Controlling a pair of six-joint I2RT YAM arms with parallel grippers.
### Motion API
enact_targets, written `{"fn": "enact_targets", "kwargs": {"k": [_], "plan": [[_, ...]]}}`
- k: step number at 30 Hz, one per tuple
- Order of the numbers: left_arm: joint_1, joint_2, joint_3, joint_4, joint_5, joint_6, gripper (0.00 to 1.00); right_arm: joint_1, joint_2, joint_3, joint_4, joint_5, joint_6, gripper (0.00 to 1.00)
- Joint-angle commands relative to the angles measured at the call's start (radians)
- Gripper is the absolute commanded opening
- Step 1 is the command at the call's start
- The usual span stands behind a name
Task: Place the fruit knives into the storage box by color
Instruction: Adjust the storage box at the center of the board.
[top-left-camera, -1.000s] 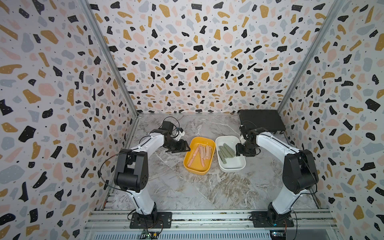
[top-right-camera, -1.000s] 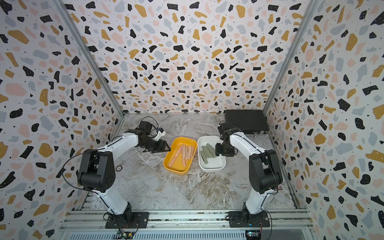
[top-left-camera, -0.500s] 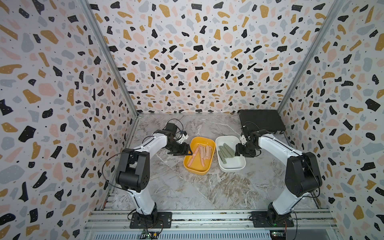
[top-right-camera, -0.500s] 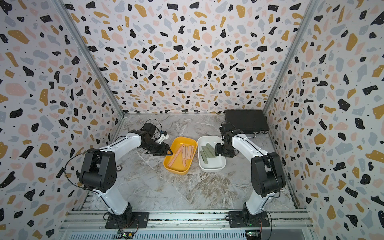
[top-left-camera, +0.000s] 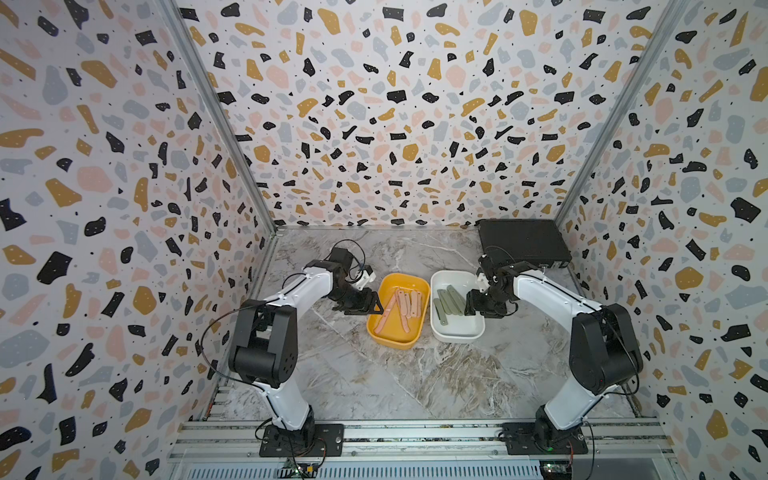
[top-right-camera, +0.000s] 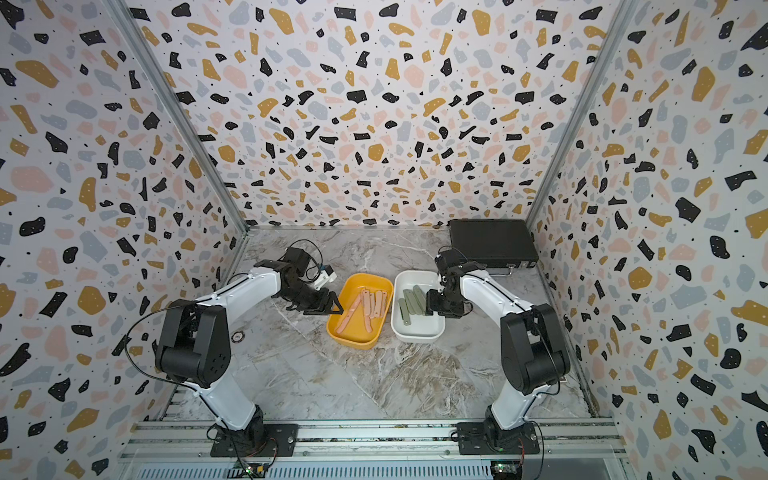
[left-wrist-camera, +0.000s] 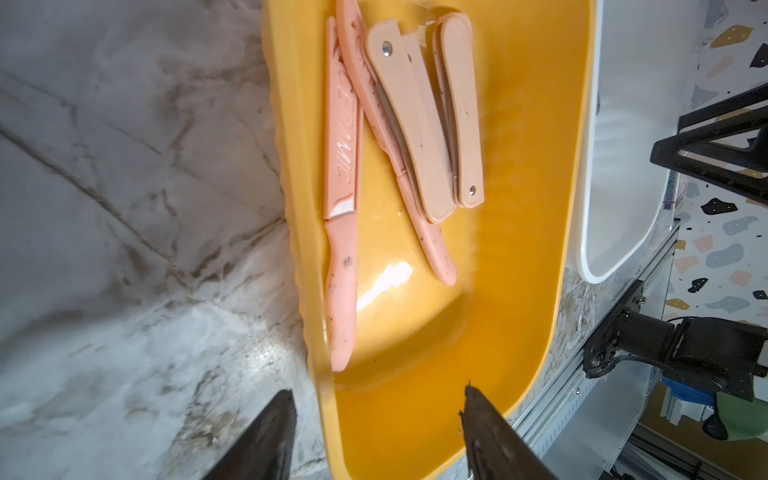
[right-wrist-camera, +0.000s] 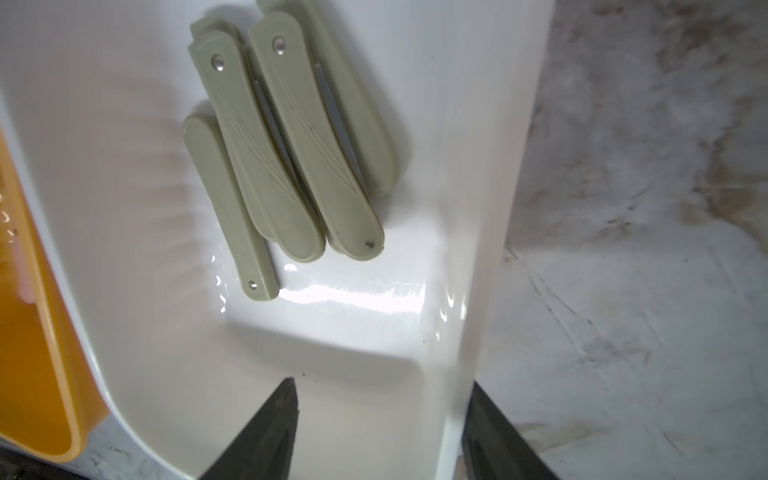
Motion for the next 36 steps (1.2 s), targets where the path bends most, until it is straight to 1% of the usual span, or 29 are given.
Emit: {"fn": "enact_targets", "kwargs": {"k": [1,7,11,13,16,18,19,21,23,25,28,30,31,32,34,36], "plan": [[-0.003,-0.037,-0.015,-0.026,0.026,0.020,0.65,0.027,0.018,0.067,-0.008,-0.016,0.007,0.63],[-0.003,-0.049,-0.029,-0.019,0.030,0.019,0.65,0.049,0.075,0.147,-0.029,-0.016,-0.001,0.63],[0.002,-0.054,-0.032,-0.012,0.001,0.012,0.65,0.050,0.100,0.185,-0.053,-0.003,-0.015,0.64],[0.021,-0.055,-0.024,-0.010,-0.015,0.008,0.65,0.049,0.090,0.186,-0.058,0.017,-0.021,0.65],[0.086,-0.059,-0.003,-0.004,-0.003,-0.011,0.65,0.041,0.048,0.174,-0.061,0.044,-0.024,0.69],[0.139,-0.073,0.018,-0.002,0.007,-0.015,0.65,0.030,0.010,0.173,-0.076,0.070,-0.029,0.73],[0.162,-0.084,0.027,-0.001,0.007,-0.015,0.65,0.026,-0.007,0.173,-0.084,0.081,-0.033,0.78],[0.222,-0.122,0.044,0.013,0.005,-0.011,0.66,0.012,-0.053,0.181,-0.106,0.111,-0.043,0.99],[0.287,-0.169,0.057,0.042,-0.004,-0.015,0.66,0.000,-0.093,0.187,-0.123,0.132,-0.056,0.99],[0.358,-0.217,0.062,0.087,-0.027,-0.028,0.68,-0.010,-0.130,0.189,-0.133,0.155,-0.070,0.99],[0.463,-0.279,0.061,0.160,-0.060,-0.051,0.75,-0.013,-0.168,0.189,-0.138,0.213,-0.089,1.00],[0.508,-0.313,0.047,0.204,-0.115,-0.069,0.91,-0.015,-0.189,0.185,-0.133,0.275,-0.094,0.99],[0.516,-0.328,0.031,0.228,-0.159,-0.079,1.00,-0.016,-0.200,0.178,-0.124,0.311,-0.094,1.00],[0.518,-0.342,0.012,0.255,-0.211,-0.083,0.99,-0.018,-0.219,0.163,-0.101,0.354,-0.085,0.99],[0.520,-0.356,-0.026,0.298,-0.281,-0.090,0.99,-0.024,-0.267,0.115,-0.040,0.437,-0.075,0.99],[0.526,-0.369,-0.096,0.375,-0.305,-0.121,0.99,-0.029,-0.343,0.031,0.064,0.473,-0.104,0.99]]}}
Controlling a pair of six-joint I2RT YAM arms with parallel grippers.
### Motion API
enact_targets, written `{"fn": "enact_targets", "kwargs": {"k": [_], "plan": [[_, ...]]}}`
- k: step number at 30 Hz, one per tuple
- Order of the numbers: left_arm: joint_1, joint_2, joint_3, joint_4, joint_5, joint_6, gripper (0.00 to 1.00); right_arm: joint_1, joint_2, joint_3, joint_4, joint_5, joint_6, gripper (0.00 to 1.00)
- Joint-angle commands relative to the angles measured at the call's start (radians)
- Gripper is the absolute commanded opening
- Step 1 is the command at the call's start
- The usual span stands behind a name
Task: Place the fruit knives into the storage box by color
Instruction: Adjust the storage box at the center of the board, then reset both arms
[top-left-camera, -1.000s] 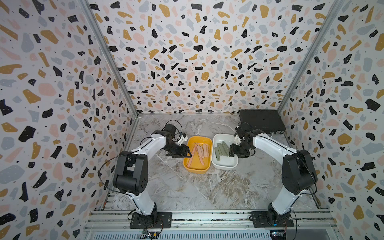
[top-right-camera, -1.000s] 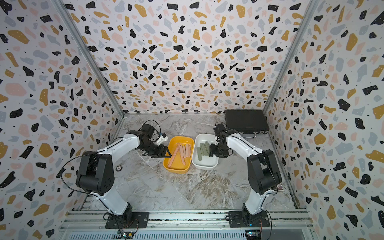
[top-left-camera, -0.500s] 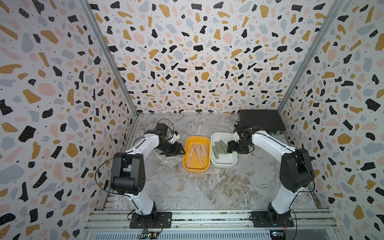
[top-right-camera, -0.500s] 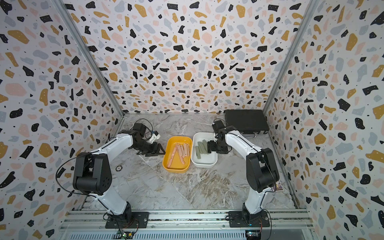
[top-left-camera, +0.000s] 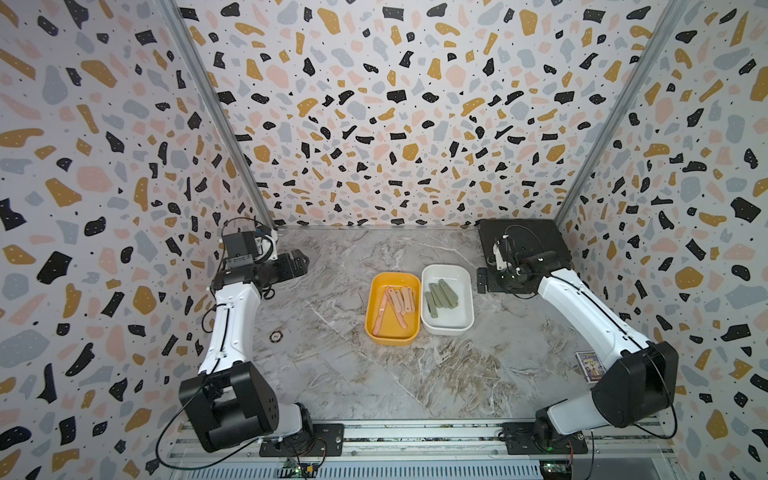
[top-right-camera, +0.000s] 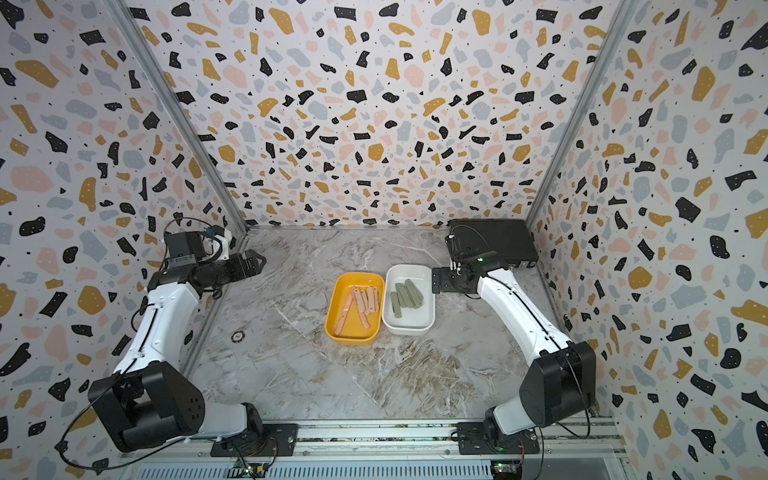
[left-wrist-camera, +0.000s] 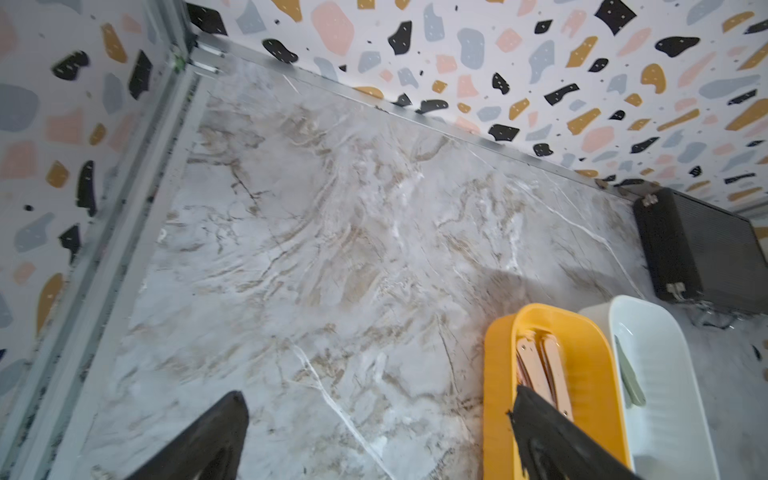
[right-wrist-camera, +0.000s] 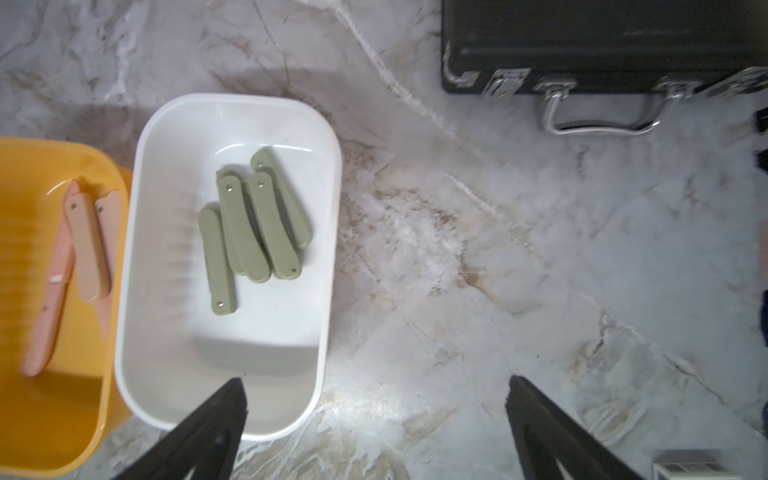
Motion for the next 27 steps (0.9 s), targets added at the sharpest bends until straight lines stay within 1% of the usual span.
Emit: {"fn": "enact_targets", "kwargs": {"k": [1,3,6,8,9,11,13,14,15,17,19,21,22,23,24,25,27], "plan": [[0.002,-0.013,-0.116,0.154,-0.108,-0.054,0.99,-0.010,-0.134,-0.116,0.154,0.136,-0.046,0.99],[0.003,-0.025,-0.203,0.246,-0.129,-0.079,0.99,-0.012,-0.215,-0.223,0.275,0.176,-0.092,0.99],[0.003,-0.050,-0.358,0.426,-0.161,-0.103,0.99,-0.012,-0.349,-0.417,0.475,0.283,-0.166,0.95],[0.003,-0.082,-0.497,0.584,-0.165,-0.100,0.99,-0.012,-0.447,-0.562,0.632,0.339,-0.213,0.93],[0.003,-0.108,-0.563,0.665,-0.167,-0.099,0.99,-0.013,-0.488,-0.623,0.698,0.349,-0.230,0.93],[0.003,-0.171,-0.728,0.892,-0.159,-0.091,0.99,-0.016,-0.583,-0.753,0.866,0.337,-0.269,0.93],[0.003,-0.206,-0.851,1.083,-0.153,-0.103,0.99,-0.018,-0.640,-0.857,0.992,0.341,-0.281,0.94],[0.003,-0.210,-0.889,1.161,-0.172,-0.117,0.99,-0.021,-0.653,-0.890,1.025,0.348,-0.284,0.95],[0.003,-0.203,-0.903,1.201,-0.176,-0.116,0.99,-0.024,-0.653,-0.904,1.036,0.356,-0.288,0.95],[0.003,-0.159,-0.907,1.233,-0.168,-0.116,0.99,-0.029,-0.630,-0.916,1.042,0.386,-0.289,0.95],[0.000,-0.099,-0.923,1.281,-0.157,-0.104,0.99,-0.033,-0.611,-0.940,1.088,0.422,-0.301,0.95],[-0.003,-0.016,-0.962,1.401,-0.155,-0.099,0.99,-0.040,-0.589,-0.964,1.139,0.441,-0.306,0.95],[-0.005,0.032,-0.990,1.497,-0.150,-0.107,0.99,-0.045,-0.573,-0.975,1.162,0.440,-0.311,0.95],[-0.010,0.076,-1.008,1.602,-0.116,-0.100,0.99,-0.050,-0.554,-0.989,1.192,0.442,-0.317,0.95],[-0.020,0.104,-1.016,1.653,-0.100,-0.087,0.99,-0.056,-0.538,-1.001,1.221,0.446,-0.320,0.95],[-0.045,0.116,-1.023,1.673,-0.132,-0.068,0.99,-0.066,-0.518,-1.013,1.247,0.448,-0.321,0.95],[-0.085,0.128,-1.013,1.644,-0.178,-0.034,0.99,-0.088,-0.478,-1.042,1.329,0.433,-0.334,0.95]]}}
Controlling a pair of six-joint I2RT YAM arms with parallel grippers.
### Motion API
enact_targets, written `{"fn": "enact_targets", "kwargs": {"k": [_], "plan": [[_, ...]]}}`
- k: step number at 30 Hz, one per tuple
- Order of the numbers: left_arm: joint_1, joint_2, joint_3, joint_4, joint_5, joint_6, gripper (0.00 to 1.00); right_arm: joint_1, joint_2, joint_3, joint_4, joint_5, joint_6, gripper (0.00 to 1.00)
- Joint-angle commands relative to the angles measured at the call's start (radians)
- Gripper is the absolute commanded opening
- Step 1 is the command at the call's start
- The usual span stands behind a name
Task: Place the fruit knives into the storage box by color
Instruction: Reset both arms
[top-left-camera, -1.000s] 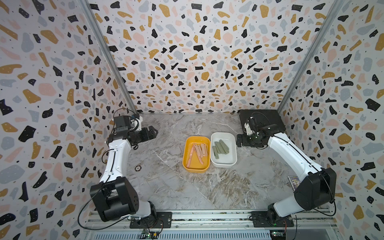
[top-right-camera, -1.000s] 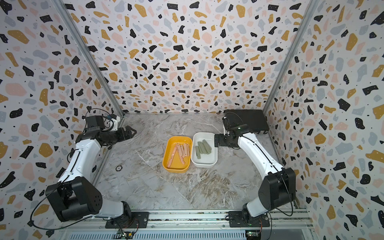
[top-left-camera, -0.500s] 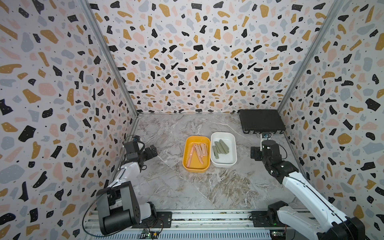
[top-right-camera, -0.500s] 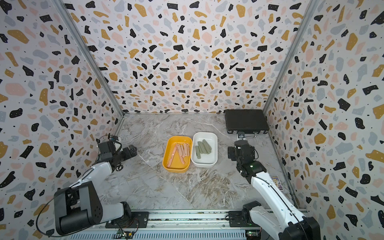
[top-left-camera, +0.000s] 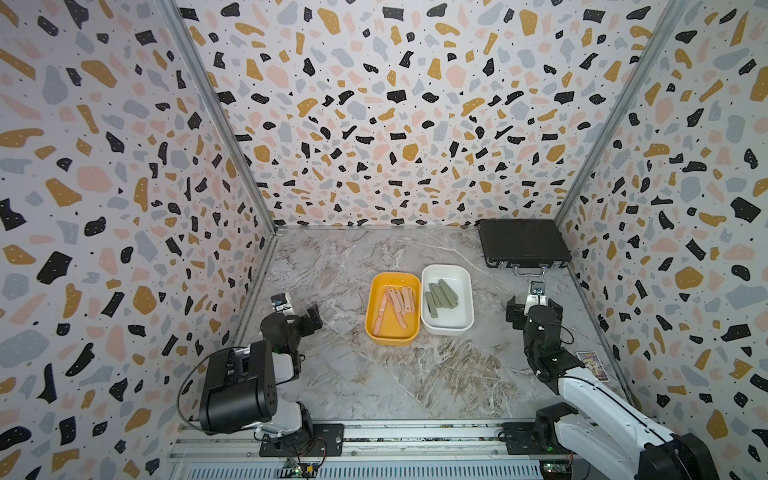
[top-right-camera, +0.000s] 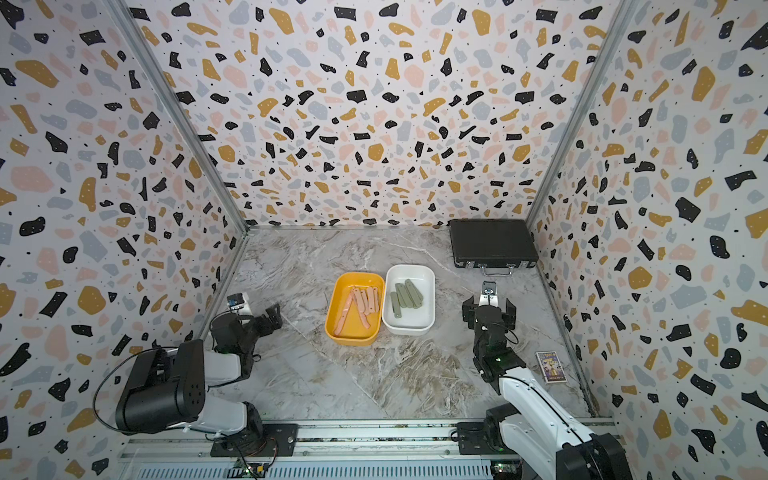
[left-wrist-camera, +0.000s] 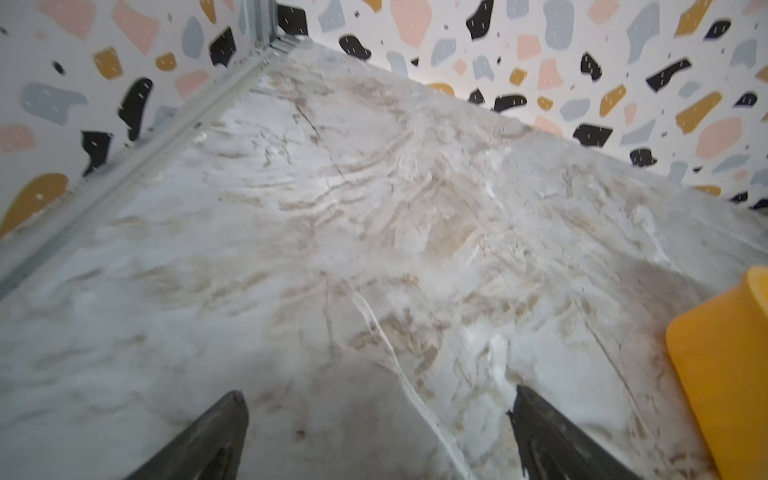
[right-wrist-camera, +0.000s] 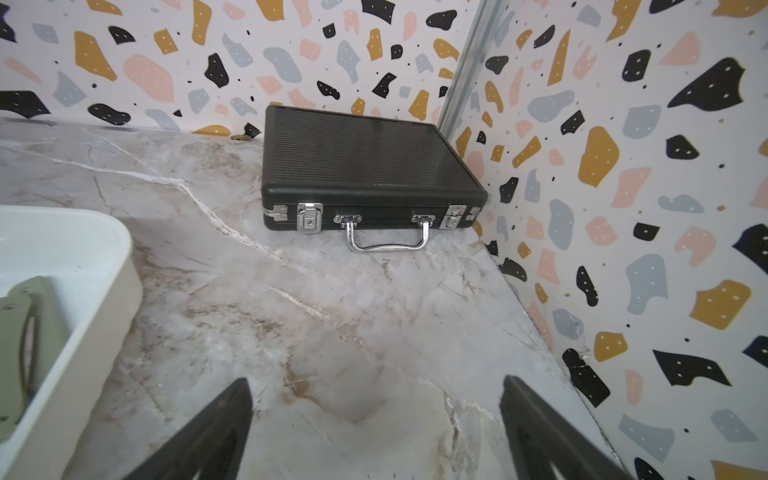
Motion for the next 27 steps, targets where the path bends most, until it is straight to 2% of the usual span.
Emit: {"fn": "enact_targets", "kwargs": {"k": [1,3,6,10,13,14,16,18,19,21,27], "plan": [[-0.072,0.022,0.004,0.187,-0.074,0.063,0.99,-0.035,0.058,-0.046,0.195,0.019,-0.031,0.95],[-0.126,0.042,0.031,0.171,-0.155,0.098,0.99,-0.066,0.120,-0.072,0.298,-0.023,-0.038,0.95],[-0.158,-0.002,0.128,-0.086,-0.255,0.097,0.99,-0.097,0.247,-0.079,0.431,-0.059,-0.080,0.96],[-0.172,0.012,0.109,-0.022,-0.275,0.102,0.99,-0.153,0.444,-0.069,0.596,-0.135,-0.053,0.96],[-0.173,0.001,0.112,-0.043,-0.275,0.101,0.99,-0.187,0.598,-0.045,0.691,-0.225,-0.053,0.98],[-0.173,0.001,0.111,-0.039,-0.273,0.102,0.99,-0.193,0.615,-0.022,0.689,-0.231,-0.052,0.99],[-0.172,0.004,0.109,-0.034,-0.273,0.101,0.99,-0.254,0.569,0.049,0.462,-0.341,-0.001,0.99],[-0.172,0.005,0.111,-0.035,-0.274,0.101,0.99,-0.297,0.591,0.052,0.497,-0.435,0.017,0.99],[-0.173,0.004,0.111,-0.036,-0.274,0.101,0.99,-0.298,0.573,0.060,0.448,-0.432,0.020,0.99],[-0.172,0.004,0.111,-0.035,-0.274,0.102,0.99,-0.299,0.590,0.042,0.517,-0.437,0.016,0.99],[-0.173,0.004,0.109,-0.034,-0.274,0.101,0.99,-0.299,0.578,0.044,0.489,-0.435,0.016,0.99]]}}
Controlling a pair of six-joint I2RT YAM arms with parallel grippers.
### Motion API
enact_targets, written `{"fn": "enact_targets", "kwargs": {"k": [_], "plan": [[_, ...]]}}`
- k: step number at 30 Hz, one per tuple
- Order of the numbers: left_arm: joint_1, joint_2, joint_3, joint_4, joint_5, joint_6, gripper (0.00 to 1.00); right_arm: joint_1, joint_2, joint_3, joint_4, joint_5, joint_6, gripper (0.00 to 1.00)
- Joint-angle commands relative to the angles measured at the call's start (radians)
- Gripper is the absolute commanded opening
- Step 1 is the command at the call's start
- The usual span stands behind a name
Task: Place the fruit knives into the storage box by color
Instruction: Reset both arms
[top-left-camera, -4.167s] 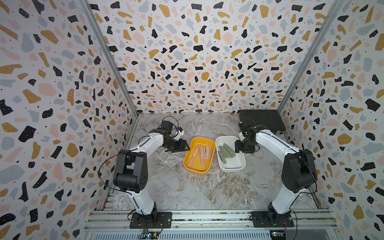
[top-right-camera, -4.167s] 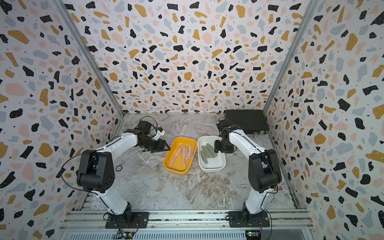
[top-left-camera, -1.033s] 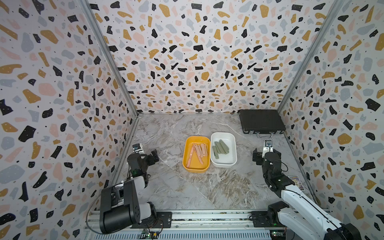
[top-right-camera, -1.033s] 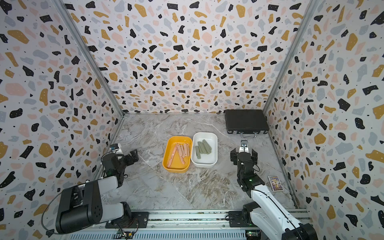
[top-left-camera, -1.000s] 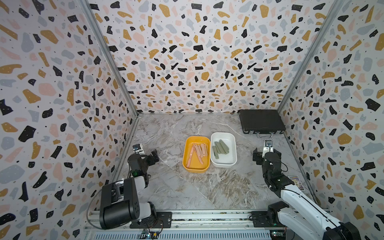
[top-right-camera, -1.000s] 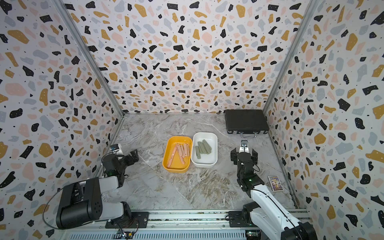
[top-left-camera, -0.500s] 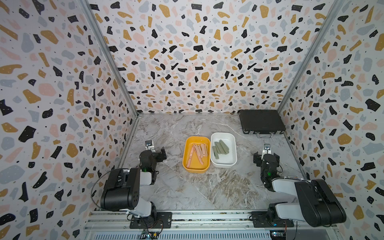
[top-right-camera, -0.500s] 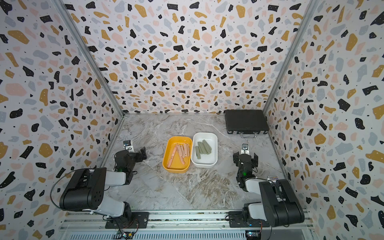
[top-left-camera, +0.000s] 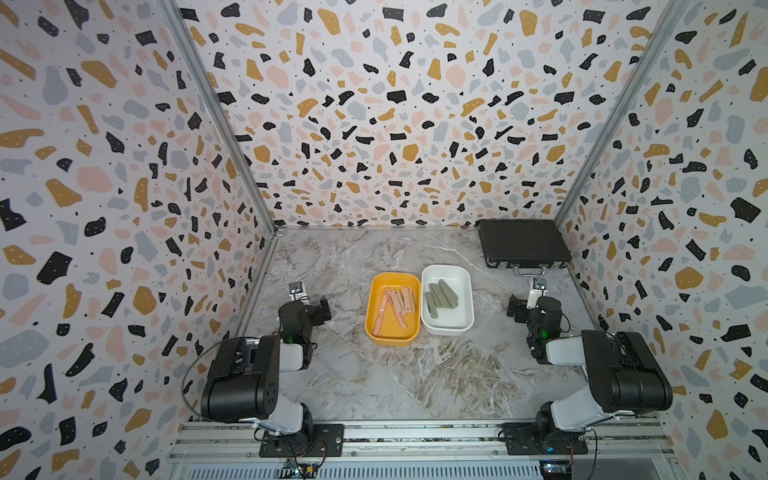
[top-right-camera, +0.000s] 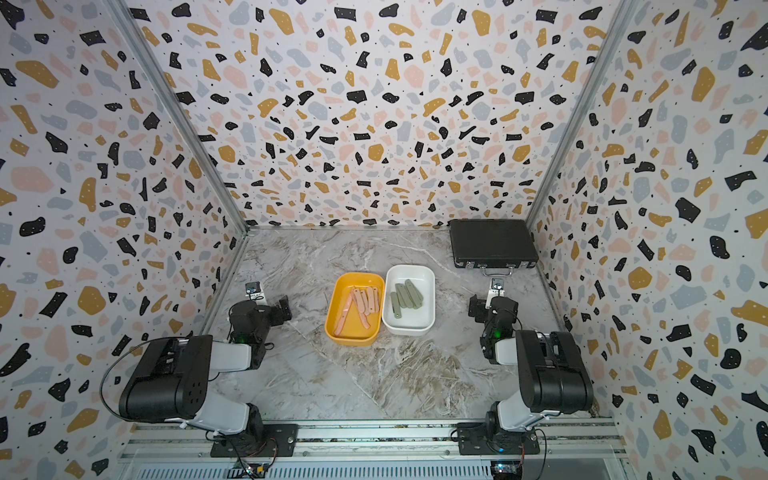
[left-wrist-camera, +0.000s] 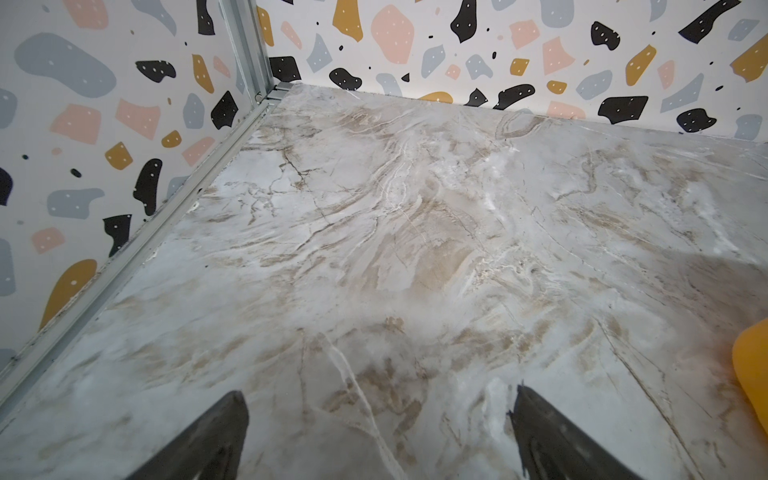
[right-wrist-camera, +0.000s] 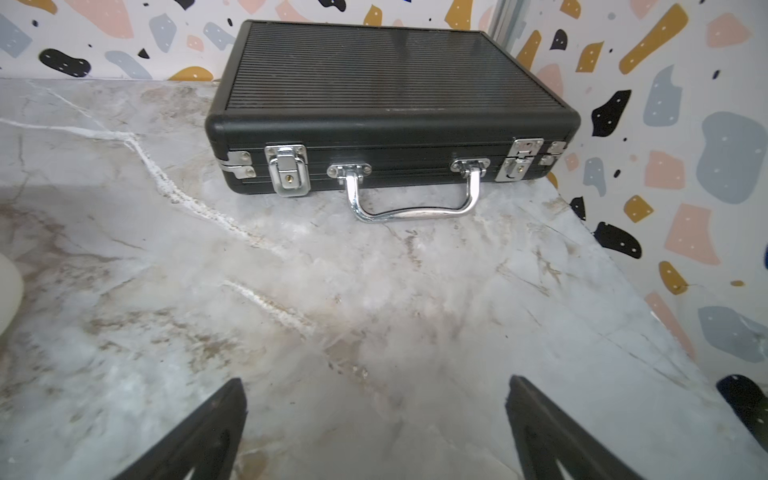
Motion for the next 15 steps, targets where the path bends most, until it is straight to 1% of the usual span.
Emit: {"fn": "enact_targets", "kwargs": {"k": [1,3,15], "plan": [[-0.005,-0.012,-0.001,0.022,-0.007,0.012,0.99,0.001,-0.013,-0.001,0.014,-0.027,0.014,0.99],[-0.005,-0.011,0.001,0.021,-0.007,0.013,0.99,0.001,-0.020,0.005,-0.010,-0.026,0.016,0.99],[-0.013,-0.012,-0.002,0.022,-0.012,0.020,0.99,0.001,-0.019,0.000,0.003,-0.027,0.015,0.99]]}}
